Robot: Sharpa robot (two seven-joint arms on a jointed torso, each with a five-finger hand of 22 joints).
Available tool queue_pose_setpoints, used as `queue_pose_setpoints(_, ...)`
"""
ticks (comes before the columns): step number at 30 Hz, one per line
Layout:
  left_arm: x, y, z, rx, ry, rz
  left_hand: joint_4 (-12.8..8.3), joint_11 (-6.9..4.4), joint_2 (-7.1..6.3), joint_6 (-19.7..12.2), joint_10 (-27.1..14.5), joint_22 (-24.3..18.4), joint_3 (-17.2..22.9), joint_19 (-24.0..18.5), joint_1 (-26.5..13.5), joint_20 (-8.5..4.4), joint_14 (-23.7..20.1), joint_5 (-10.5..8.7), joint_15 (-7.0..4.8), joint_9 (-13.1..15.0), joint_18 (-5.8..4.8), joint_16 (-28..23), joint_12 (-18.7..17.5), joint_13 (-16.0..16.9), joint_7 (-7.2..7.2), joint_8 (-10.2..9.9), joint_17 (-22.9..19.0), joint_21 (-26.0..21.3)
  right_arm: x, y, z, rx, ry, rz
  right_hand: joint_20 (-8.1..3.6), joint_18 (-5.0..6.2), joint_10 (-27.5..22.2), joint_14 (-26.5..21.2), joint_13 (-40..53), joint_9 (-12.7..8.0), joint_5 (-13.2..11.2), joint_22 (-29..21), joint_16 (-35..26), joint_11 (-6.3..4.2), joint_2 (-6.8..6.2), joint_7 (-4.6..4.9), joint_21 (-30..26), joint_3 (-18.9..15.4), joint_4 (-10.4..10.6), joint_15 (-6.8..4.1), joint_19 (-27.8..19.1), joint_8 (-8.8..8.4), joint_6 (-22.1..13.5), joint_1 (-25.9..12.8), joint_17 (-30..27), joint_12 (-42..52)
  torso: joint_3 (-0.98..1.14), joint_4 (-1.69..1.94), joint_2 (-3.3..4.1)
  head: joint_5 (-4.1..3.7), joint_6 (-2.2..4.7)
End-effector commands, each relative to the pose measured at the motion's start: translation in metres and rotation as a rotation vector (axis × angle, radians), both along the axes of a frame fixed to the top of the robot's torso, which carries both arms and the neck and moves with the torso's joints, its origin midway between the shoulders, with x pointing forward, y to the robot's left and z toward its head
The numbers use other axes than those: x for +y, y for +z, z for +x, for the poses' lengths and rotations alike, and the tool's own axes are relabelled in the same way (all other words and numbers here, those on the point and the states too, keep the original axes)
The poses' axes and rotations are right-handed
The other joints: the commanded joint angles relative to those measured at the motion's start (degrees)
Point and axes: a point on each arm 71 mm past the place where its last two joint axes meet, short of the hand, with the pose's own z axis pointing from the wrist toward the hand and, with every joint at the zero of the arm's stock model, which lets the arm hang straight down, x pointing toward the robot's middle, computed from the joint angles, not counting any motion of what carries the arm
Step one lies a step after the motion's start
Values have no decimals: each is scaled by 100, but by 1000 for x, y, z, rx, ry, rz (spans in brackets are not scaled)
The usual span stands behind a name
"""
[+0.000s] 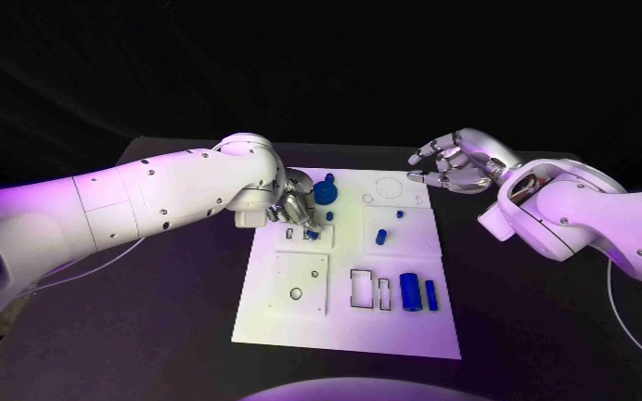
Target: Assemble the parts on the task board
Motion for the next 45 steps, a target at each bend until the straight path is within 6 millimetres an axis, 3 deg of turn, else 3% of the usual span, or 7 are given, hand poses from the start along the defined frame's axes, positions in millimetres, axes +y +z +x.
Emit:
queue_pose_setpoints(1, 0, 1, -2, 26, 24, -52, -957, -1, -52, -35, 45, 19, 1034, 9, -78, -25, 2, 29, -27, 503, -41, -17, -21, 7, 4, 45, 10, 39, 1, -1, 0, 3, 11, -7, -16, 74, -25, 416, -4, -6, 26, 852, -31, -4, -4, -8, -10, -5, 30, -33, -31, 34, 48, 11, 681, -14, 4, 0, 1, 9, 4)
queue_pose_setpoints(9, 11, 6, -6, 10, 109, -143, -1142, -25, -171, 27, 120, 87, 1369, 47, -292, -39, 4, 186, -47, 636, -51, -22, -5, 8, -15, 129, 17, 77, -1, -1, 0, 1, 5, -8, -17, 77, -29, 415, -11, -7, 28, 846, -33, -4, -3, -8, -18, -6, 33, -34, -36, 34, 48, 9, 676, -20, 10, 18, 0, 21, -7)
queue_pose_setpoints(14, 22, 9, -9, -32, 170, -185, -1263, -68, -318, 143, 207, 154, 1568, 85, -525, -67, 7, 654, -83, 743, -62, -27, 19, 24, -63, 203, 24, 113, -3, -1, 1, -1, 0, -8, -17, 77, -31, 414, -14, -7, 29, 844, -35, -4, -3, -8, -22, -8, 36, -34, -39, 35, 49, 5, 672, -22, 8, 17, 1, 26, -26)
queue_pose_setpoints(17, 27, 8, -12, -55, 190, -193, -1302, -87, -351, 173, 60, 150, 1640, 84, -601, -83, 9, 745, -100, 787, -60, -29, -339, -438, -82, 236, 27, 115, -4, -1, 1, -1, -2, -9, -17, 77, -31, 414, -14, -7, 29, 844, -35, -4, -3, -8, -22, -8, 36, -34, -39, 35, 49, 5, 672, -22, 17, 34, -5, 21, -38)
queue_pose_setpoints(24, 32, 4, -16, -98, 219, -194, -1393, -125, -420, 232, 164, 129, 1773, 72, -736, -114, 11, 915, -132, 861, -53, -34, -416, -550, -120, 296, 32, 108, -6, -1, 1, -1, -7, -10, -17, 77, -31, 414, -14, -7, 29, 844, -35, -4, -3, -8, -22, -8, 36, -34, -39, 35, 49, 5, 672, -22, 33, 59, -20, 27, -66)
queue_pose_setpoints(34, 30, -5, -20, -108, 196, -160, -1446, -145, -437, 266, 241, 130, 1826, 76, -844, -133, 14, 1046, -150, 913, -53, -36, -393, -553, -144, 347, 36, 109, -7, -2, 1, -1, -9, -10, -18, 78, -35, 412, -21, -10, 34, 842, -38, -4, -4, -9, -25, -14, 43, -35, -40, 37, 49, -6, 664, -27, 50, 51, -24, 54, -102)
queue_pose_setpoints(45, 25, -11, -22, -149, 148, -102, -1455, -158, -436, 278, 263, 141, 1835, 85, -905, -141, 16, 1067, -159, 947, -55, -37, -406, -594, -160, 389, 38, 113, -6, -2, 1, -1, -8, -10, -19, 79, -36, 412, -24, -11, 44, 841, -38, -5, -3, -9, -28, -15, 45, -35, -42, 39, 49, -9, 664, -29, 45, 44, -14, 70, -104)
